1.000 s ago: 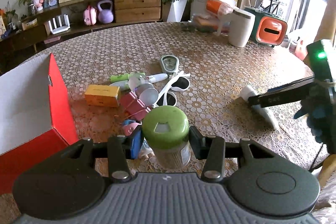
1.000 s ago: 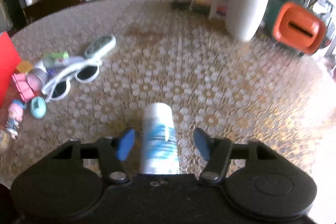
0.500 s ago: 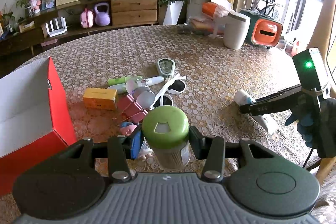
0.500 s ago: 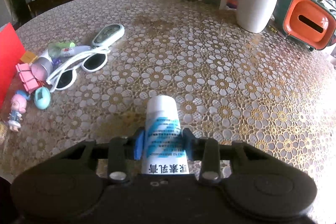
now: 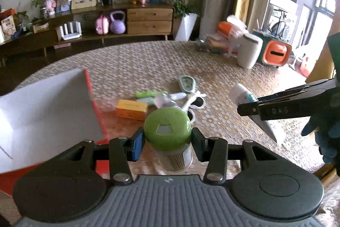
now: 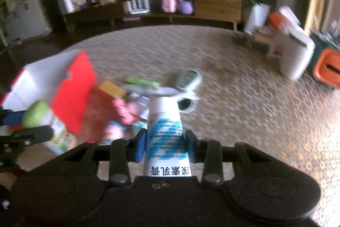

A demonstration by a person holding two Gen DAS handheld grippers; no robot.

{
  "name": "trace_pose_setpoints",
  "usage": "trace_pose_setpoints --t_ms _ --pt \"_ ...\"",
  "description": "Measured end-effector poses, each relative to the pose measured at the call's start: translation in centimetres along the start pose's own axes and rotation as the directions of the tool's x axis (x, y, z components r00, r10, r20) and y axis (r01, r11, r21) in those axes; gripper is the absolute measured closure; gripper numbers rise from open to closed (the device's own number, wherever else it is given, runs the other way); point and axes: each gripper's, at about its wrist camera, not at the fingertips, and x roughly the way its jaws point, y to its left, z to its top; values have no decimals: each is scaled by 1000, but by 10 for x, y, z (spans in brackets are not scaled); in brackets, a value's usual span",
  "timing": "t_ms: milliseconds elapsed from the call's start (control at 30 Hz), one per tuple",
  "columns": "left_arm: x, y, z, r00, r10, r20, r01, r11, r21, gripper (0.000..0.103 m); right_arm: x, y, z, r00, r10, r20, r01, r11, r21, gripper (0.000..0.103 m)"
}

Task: Organize rigid objects
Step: 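Carry the tube and jar over the red box and release both inside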

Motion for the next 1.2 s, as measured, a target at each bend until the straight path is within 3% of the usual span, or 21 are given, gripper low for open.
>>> trace_pose_setpoints --t_ms 333,633,933,1200 --pt "-44 75 11 996 85 9 -84 994 -75 57 -13 94 46 993 98 67 -89 989 -115 65" --pt "-64 154 18 980 197 -6 -196 972 -128 57 17 165 76 987 147 64 -133 974 -182 65" --pt "-32 218 14 957 272 -104 -283 953 -109 57 82 221 88 989 149 17 -141 964 -226 65" --pt "13 251 -1 934 273 -230 -295 953 -68 57 143 254 78 990 126 -62 -138 953 -269 65"
